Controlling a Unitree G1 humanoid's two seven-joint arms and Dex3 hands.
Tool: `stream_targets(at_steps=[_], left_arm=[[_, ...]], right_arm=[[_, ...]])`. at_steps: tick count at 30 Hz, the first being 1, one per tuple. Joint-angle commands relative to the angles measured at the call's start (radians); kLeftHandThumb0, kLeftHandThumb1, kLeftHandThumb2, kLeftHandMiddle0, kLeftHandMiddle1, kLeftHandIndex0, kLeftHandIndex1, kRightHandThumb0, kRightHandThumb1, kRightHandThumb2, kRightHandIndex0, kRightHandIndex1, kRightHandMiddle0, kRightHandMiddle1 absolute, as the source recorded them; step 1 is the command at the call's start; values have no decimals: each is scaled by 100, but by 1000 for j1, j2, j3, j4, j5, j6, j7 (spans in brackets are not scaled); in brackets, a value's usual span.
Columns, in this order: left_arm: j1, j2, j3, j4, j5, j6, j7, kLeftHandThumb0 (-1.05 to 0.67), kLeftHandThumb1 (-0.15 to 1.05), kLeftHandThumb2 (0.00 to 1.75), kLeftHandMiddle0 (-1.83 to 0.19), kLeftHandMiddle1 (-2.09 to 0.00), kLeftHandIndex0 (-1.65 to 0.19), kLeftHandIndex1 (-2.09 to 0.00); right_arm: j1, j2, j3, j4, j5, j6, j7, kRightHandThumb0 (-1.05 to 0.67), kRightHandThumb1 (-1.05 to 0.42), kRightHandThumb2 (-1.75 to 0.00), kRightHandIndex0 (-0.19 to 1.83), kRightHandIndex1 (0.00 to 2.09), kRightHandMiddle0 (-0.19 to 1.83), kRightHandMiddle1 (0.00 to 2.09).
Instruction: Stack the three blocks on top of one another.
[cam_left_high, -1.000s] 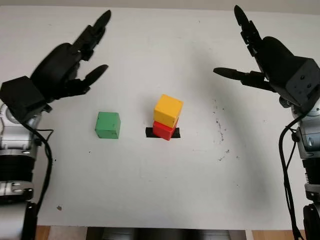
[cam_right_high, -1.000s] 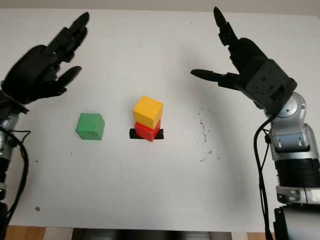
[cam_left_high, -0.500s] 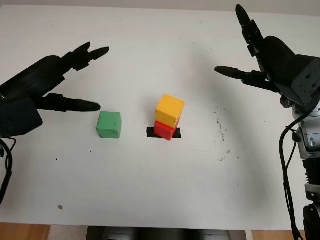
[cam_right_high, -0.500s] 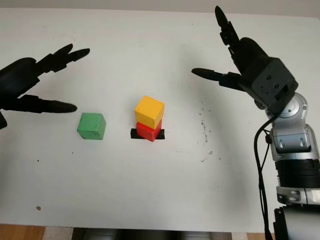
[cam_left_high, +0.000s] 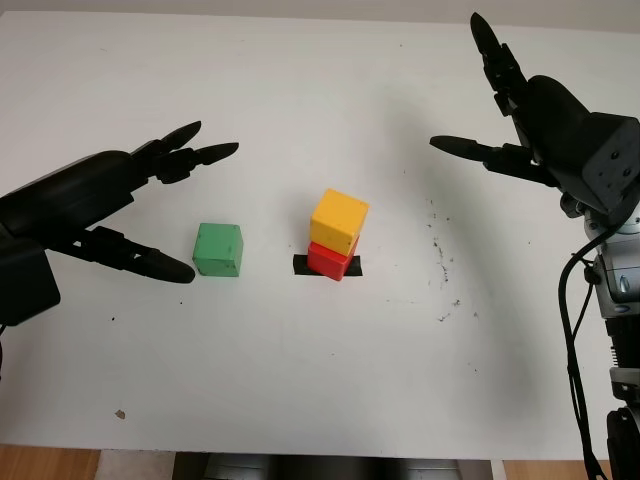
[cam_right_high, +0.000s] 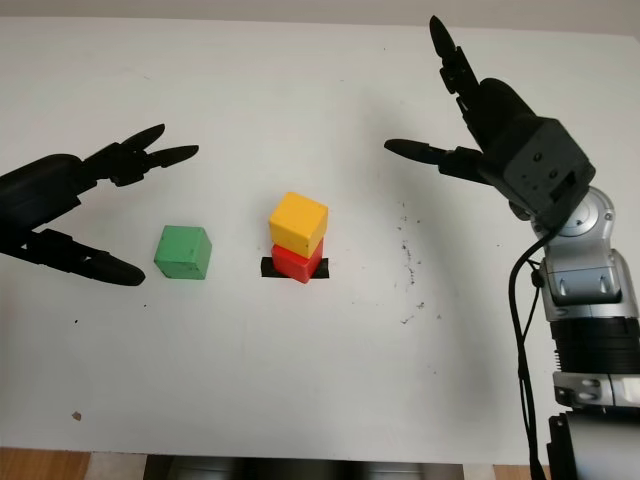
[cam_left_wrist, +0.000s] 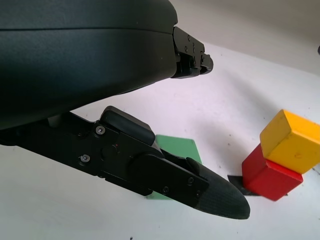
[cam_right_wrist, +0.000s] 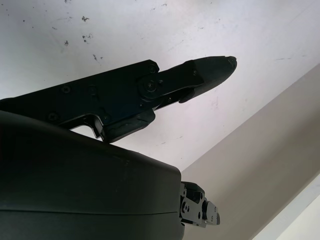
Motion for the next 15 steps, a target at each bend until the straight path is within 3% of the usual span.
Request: stream_targets(at_steps=[1, 6, 15], left_arm=[[20, 18, 10, -19, 9, -9, 9, -96, 100, 6, 19, -3, -12, -5], [45, 14, 6, -39, 89, -19, 62, -98, 103, 7, 19, -3, -11, -5], [113, -21, -8, -137, 366, 30, 289, -94, 104, 6, 17, -5, -18, -7]], right_arm=[[-4, -7, -13, -5, 6, -2, -1, -69, -105, -9, -19, 0, -19, 0], [0, -16, -12, -18, 0, 6, 3, -69, -105, -11, -19, 0, -19, 0], [3, -21, -10, -28, -12, 12, 1, -70, -105, -11, -19, 0, -19, 0]])
